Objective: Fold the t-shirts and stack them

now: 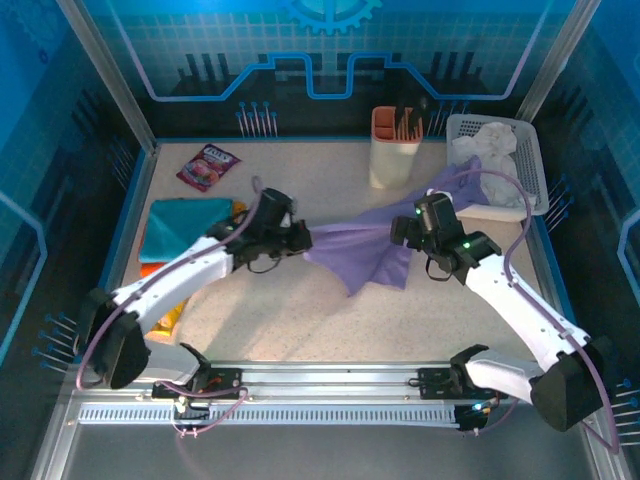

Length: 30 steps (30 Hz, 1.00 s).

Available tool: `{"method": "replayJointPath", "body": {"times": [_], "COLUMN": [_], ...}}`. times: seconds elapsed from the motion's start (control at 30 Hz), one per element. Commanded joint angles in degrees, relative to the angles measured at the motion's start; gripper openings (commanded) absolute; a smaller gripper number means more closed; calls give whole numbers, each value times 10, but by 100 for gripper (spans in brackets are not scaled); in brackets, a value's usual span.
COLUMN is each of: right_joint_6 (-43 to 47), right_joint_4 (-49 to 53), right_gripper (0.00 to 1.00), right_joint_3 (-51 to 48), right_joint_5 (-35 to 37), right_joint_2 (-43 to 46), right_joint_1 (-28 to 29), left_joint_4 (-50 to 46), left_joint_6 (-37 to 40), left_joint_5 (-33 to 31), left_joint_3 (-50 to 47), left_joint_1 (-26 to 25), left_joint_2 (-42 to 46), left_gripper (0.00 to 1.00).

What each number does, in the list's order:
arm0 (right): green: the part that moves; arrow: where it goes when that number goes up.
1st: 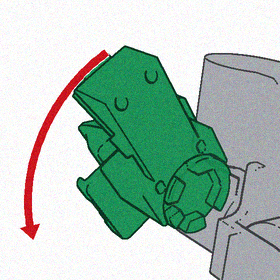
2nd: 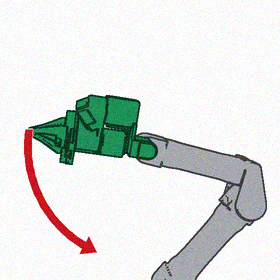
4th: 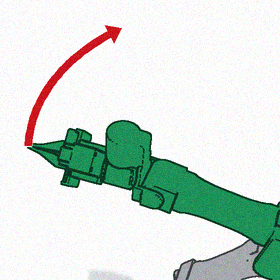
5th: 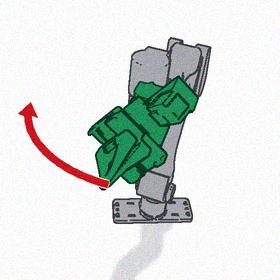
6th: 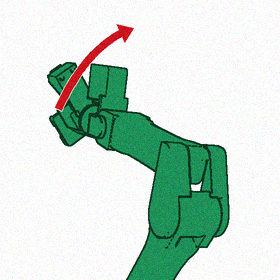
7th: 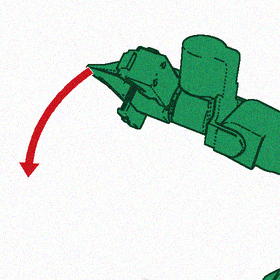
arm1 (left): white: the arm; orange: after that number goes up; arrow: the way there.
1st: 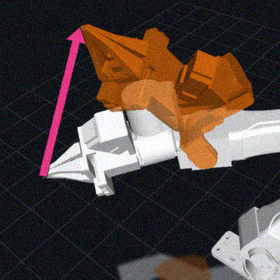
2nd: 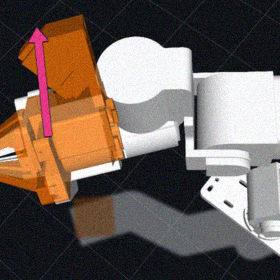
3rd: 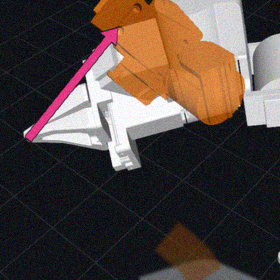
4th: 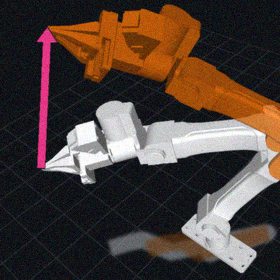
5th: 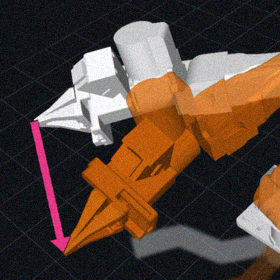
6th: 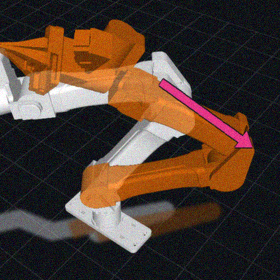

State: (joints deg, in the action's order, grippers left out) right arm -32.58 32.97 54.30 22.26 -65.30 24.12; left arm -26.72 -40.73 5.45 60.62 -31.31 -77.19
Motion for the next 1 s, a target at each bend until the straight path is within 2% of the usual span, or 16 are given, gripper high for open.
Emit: {"method": "replayJointPath", "body": {"times": [0.0, 0.07, 0.13, 0.17, 0.2, 0.23, 0.3, 0.4, 0.57, 0.73, 0.83, 0.97], "right_joint_6": [0, -4, -6, -6, -7, -9, -11, -11, -16, -35, -36, -35], "right_joint_4": [0, -8, -16, -17, -16, -13, -10, -18, -25, -14, -8, 8], "right_gripper": [98, 98, 98, 98, 98, 98, 98, 99, 99, 99, 100, 100], "right_joint_3": [5, 2, 0, 0, 2, 4, 3, -13, -17, -4, -5, -11], "right_joint_5": [-20, -28, -41, -44, -47, -51, -60, -54, -29, 10, 10, 15], "right_joint_2": [-21, -32, -45, -50, -54, -57, -57, -48, -52, -61, -58, -44], "right_joint_1": [-14, -14, -14, -14, -14, -15, -13, -13, -22, -30, -33, -42], "left_joint_4": [-112, -109, -108, -111, -118, -129, -136, -111, -56, 19, -19, -36], "left_joint_6": [80, 113, 146, 152, 156, 159, 153, 116, 45, -12, 7, 17], "left_joint_5": [52, 78, 69, 62, 59, 53, 44, 56, 64, 52, 9, -20], "left_joint_3": [-22, -20, -1, 12, 31, 52, 72, 58, 44, 64, 133, 193], "left_joint_1": [74, 119, 149, 160, 172, 177, 175, 151, 11, -116, -162, -182], "left_joint_2": [33, 12, -40, -66, -94, -115, -123, -91, -97, -195, -279, -360], "left_gripper": [0, 8, 19, 31, 48, 55, 60, 64, 66, 70, 72, 72]}}
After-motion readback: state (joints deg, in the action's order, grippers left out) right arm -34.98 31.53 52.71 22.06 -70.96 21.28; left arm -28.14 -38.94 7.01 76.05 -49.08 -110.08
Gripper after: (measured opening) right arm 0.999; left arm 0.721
